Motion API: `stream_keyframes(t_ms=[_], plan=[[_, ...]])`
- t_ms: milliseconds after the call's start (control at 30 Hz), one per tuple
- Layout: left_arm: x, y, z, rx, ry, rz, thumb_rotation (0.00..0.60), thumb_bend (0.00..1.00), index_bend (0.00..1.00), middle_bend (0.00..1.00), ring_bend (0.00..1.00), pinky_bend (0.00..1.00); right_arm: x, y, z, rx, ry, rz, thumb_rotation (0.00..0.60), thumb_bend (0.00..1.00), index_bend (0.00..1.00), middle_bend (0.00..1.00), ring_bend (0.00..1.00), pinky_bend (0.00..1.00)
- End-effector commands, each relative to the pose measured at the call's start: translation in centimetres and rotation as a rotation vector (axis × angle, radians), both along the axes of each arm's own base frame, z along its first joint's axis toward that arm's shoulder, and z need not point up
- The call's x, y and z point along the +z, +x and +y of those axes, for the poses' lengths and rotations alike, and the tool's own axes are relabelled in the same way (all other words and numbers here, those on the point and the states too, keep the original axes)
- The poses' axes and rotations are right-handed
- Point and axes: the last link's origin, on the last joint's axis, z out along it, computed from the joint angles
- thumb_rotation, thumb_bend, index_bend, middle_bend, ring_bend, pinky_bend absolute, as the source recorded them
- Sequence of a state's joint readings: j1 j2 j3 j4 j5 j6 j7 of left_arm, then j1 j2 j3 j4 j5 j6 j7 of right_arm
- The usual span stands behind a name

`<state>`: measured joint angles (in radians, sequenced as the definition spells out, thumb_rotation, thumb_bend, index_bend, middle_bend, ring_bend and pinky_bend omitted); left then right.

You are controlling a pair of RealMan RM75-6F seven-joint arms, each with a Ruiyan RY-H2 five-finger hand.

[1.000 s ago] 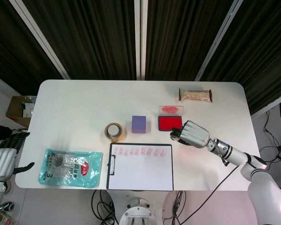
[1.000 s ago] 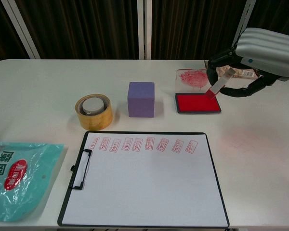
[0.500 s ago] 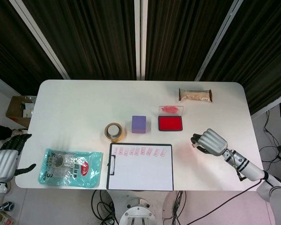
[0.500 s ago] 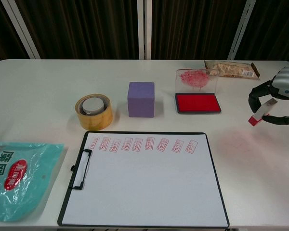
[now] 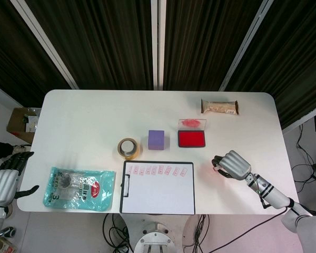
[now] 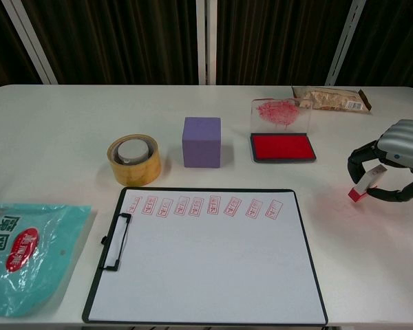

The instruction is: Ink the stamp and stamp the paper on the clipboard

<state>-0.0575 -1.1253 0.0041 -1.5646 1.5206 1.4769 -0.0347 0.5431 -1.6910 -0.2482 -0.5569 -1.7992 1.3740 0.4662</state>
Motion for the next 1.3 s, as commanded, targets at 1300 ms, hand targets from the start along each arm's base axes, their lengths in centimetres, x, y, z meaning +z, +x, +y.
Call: stream_keyframes(t_ms=[1300], plan=[[0.3, 0.0, 0.0, -0.003, 0.006, 0.003, 0.600, 0.00, 0.14, 0.15, 0.12, 0.24, -2.5, -0.3, 0.3, -0.076, 0.038, -0.040, 0.600, 0.25, 0.73, 0.68, 0.96, 1.00]])
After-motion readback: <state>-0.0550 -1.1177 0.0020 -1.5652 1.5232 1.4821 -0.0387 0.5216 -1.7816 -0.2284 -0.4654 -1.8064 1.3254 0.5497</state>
